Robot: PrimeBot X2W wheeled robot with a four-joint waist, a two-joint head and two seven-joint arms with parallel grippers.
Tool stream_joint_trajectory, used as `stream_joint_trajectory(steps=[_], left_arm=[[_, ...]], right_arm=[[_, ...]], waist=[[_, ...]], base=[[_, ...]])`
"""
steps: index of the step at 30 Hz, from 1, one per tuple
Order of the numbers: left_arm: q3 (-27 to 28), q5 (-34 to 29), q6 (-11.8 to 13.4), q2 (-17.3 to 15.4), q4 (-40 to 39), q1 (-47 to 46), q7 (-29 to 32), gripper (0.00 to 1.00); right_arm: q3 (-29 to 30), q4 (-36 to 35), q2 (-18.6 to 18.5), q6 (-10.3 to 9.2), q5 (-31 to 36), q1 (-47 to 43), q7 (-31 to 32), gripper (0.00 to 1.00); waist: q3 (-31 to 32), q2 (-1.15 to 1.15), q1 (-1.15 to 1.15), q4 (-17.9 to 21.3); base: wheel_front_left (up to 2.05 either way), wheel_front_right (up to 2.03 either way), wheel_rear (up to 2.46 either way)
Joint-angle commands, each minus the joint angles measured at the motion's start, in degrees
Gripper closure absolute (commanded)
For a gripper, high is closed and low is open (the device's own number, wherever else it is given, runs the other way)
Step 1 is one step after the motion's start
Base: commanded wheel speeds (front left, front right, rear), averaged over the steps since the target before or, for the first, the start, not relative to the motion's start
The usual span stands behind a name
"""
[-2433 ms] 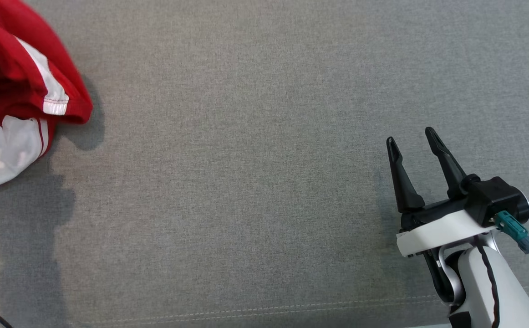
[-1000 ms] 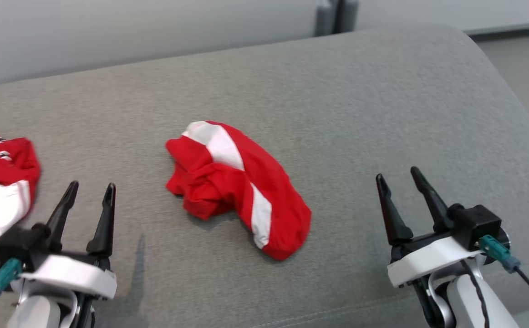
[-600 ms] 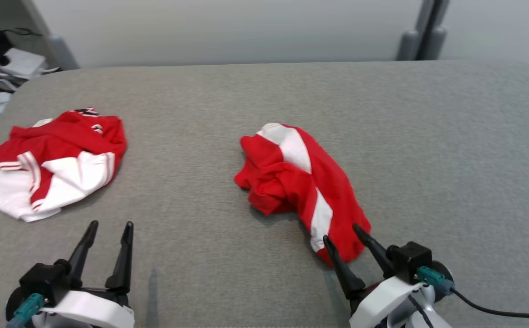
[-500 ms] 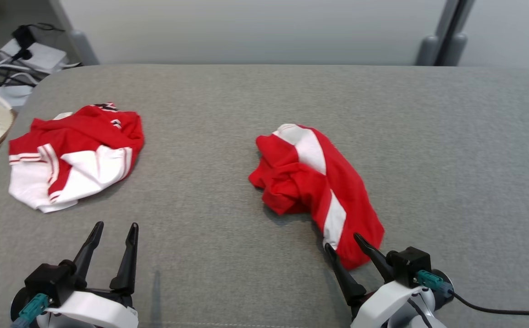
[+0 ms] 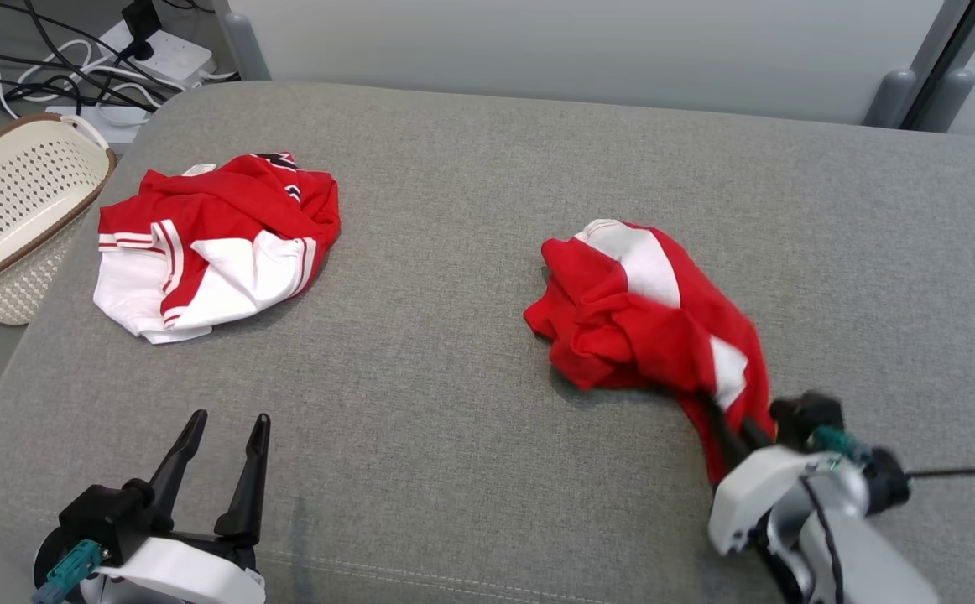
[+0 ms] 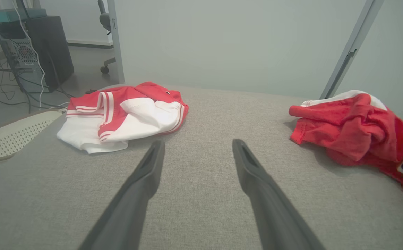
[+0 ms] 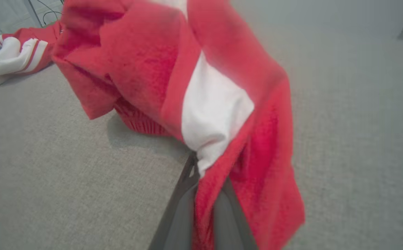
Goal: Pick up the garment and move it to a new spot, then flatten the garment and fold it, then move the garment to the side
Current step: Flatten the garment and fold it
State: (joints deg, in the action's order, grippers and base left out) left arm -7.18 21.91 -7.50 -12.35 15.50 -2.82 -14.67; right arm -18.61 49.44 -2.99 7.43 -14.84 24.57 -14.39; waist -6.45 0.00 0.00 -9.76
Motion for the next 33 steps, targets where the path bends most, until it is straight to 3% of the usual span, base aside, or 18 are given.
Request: stream_joint_trajectory(steps=[1, 7, 11, 18, 25, 26, 33], left_arm=[[1.8, 1.0, 0.0, -1.2, -1.5, -2.4, -0.3, 0.0], [-0.5, 1.6, 0.0, -0.6, -2.0, -2.8, -0.3, 0.0], [-2.1, 1.6, 0.0, -0.2, -2.3, -3.4, -0.3, 0.0], [-3.8, 2.1, 0.0, -0.4, -2.4, -3.7, -0.3, 0.0], [-5.5, 3.1, 0.0, -2.4, -3.2, -4.8, -0.3, 0.0], [-6.0, 3.3, 0.0, -2.9, -3.2, -5.1, -0.3, 0.0], [-10.1, 5.7, 0.0, -5.3, -2.5, -9.4, -0.3, 0.0]], right_arm=[[1.3, -0.6, 0.1, 0.06, 4.0, 3.4, -0.6, 1.0], [11.3, -5.1, -1.9, 0.06, 20.6, 12.2, -0.3, 1.0], [11.5, -11.0, -1.5, 0.06, 26.0, 16.0, -0.2, 1.0], [8.4, -12.2, -1.5, 0.06, 25.2, 12.9, 3.4, 1.0], [13.5, -9.6, -6.1, 0.06, 24.9, 5.5, 8.2, 1.0], [14.8, -9.5, -6.0, 0.06, 25.0, 4.8, 8.7, 0.0], [14.8, -11.7, -3.4, 0.06, 23.3, 1.9, 9.0, 0.0]], waist=[[0.0, 0.0, 0.0, 0.2], [-0.3, 0.0, 0.0, 1.0], [-0.6, 0.0, 0.0, 1.2], [-1.3, 0.0, 0.0, 1.6], [-3.2, 0.0, 0.0, 2.8], [-3.4, 0.0, 0.0, 3.1], [-3.9, 0.0, 0.0, 7.3]], base=[[0.0, 0.0, 0.0], [0.0, 0.0, 0.0], [0.0, 0.0, 0.0], [0.0, 0.0, 0.0], [0.0, 0.0, 0.0], [0.0, 0.0, 0.0], [0.0, 0.0, 0.0]])
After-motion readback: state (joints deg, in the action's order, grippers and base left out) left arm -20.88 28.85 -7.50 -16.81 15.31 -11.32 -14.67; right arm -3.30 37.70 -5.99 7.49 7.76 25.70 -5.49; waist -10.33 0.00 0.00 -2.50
